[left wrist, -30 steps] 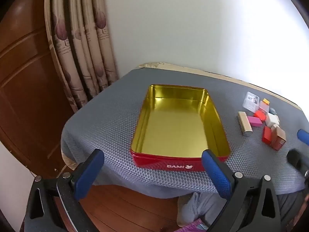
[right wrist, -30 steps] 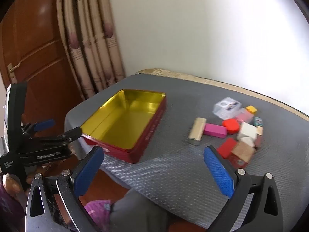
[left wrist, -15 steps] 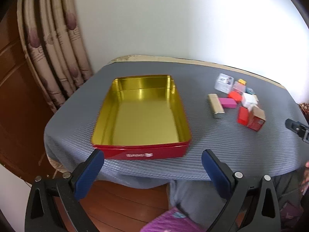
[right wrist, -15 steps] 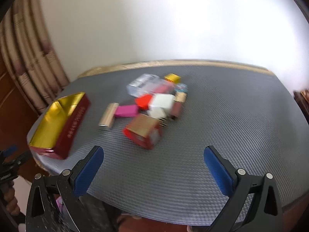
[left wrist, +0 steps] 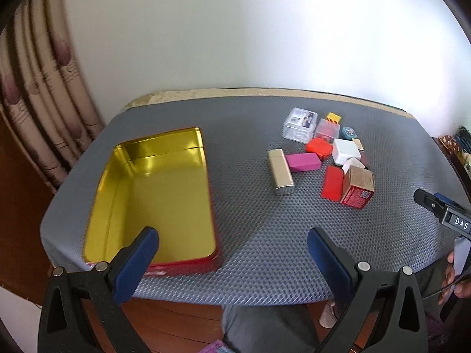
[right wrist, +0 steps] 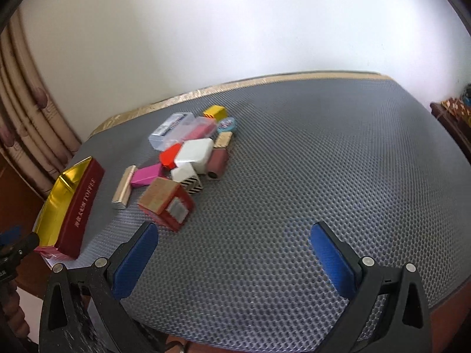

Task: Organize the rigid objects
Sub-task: 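Move the left tool toward the gold ribbed lighter, then grasp the gold ribbed lighter with the left tool and lift it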

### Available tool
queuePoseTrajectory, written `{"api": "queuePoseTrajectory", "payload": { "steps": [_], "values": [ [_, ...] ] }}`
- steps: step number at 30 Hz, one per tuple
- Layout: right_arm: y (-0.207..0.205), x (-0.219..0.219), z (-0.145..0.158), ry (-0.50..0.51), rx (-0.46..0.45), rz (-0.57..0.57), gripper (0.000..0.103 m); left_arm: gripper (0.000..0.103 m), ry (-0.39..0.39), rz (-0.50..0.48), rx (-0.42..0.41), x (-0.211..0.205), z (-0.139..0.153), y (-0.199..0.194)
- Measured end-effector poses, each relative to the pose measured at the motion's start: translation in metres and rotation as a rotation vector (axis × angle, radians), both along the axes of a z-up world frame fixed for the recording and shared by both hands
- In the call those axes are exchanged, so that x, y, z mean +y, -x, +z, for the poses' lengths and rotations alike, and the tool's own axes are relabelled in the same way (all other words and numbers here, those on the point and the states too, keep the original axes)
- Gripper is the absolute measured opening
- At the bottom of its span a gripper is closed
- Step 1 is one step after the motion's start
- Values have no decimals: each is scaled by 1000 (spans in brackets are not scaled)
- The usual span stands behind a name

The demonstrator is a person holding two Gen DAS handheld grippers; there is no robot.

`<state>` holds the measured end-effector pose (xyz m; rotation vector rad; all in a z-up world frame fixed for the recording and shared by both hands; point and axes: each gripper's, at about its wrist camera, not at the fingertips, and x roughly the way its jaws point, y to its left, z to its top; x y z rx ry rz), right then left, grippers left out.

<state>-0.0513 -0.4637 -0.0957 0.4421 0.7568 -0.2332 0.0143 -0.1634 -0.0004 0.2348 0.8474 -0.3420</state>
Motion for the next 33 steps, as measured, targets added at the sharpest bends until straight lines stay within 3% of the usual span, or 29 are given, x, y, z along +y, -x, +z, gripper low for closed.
{"api": "queuePoseTrajectory", "payload": {
  "steps": [9,16,21,25,28,30,33],
  "values": [
    [-7,-17,-26,-61,83,6,103,103,62,-61,117,-48,-11,-49],
    [-7,-25,-35,-86,100,14,103,103,11,-118,171,-87,-35,-88],
    [-9,-30,-41,-106,121,19,103,103,8,-108,243,-93,-60,-113],
    [-11,-33,-42,-103,125,25,103,101,51,-90,266,-85,-70,-125],
    [-14,-32,-43,-100,127,28,103,75,87,-92,327,-84,-79,-134],
    [-15,-31,-43,-90,128,32,103,34,74,-87,374,-85,-89,-139],
    [-18,-28,-43,-76,133,38,103,29,65,-85,349,-83,-93,-139]
  ]
}}
